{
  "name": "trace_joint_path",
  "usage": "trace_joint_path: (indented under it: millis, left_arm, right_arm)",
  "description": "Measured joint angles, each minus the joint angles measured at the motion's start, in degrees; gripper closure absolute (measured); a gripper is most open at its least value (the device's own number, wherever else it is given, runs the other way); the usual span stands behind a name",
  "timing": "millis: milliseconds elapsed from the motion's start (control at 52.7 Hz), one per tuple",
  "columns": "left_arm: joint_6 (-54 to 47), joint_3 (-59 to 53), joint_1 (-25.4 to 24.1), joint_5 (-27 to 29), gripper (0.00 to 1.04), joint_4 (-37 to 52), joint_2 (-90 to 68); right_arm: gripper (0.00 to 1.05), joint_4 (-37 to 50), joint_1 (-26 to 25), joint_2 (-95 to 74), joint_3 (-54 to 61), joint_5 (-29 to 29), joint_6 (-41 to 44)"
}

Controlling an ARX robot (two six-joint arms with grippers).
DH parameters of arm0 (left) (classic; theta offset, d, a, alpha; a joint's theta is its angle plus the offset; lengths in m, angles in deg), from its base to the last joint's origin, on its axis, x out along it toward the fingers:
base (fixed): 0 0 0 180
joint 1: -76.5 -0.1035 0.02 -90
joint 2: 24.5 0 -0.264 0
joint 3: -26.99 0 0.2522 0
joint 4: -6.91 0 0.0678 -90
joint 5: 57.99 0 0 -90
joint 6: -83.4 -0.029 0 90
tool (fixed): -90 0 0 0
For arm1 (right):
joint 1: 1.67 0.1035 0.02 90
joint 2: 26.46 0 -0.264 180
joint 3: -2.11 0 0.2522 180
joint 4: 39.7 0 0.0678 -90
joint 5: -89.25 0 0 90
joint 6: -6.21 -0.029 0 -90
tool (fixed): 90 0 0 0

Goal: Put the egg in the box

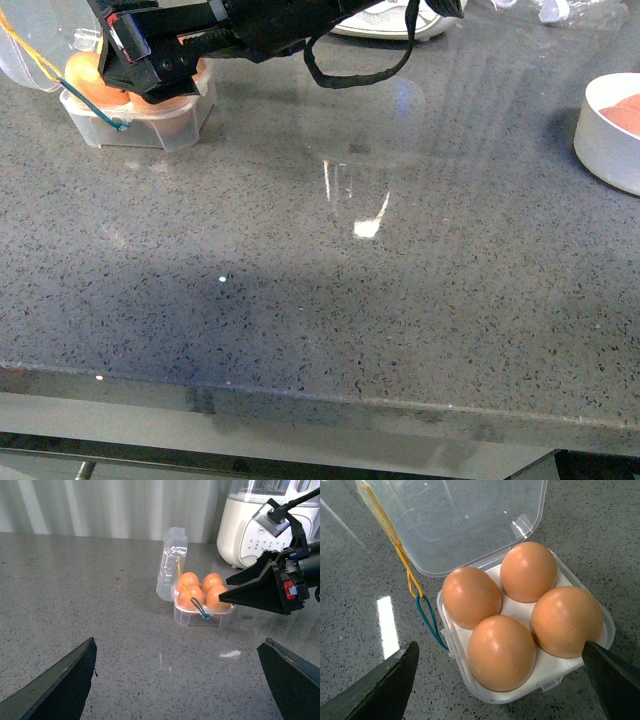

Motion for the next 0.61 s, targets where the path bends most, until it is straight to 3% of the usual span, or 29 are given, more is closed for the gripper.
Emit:
trace_joint_path:
  millis: [361,607]
  left_arm:
    - [0.0,0.02,0.0,0.0,0.07,0.0,0.0]
    - [0.0,0.02,0.0,0.0,0.07,0.0,0.0]
  right_arm:
    - [0.07,4.79,-1.09,8.24,7.26,1.16,-1.46]
    - [0.07,8.59,-4.61,16.81,14.93,-2.86,-3.52]
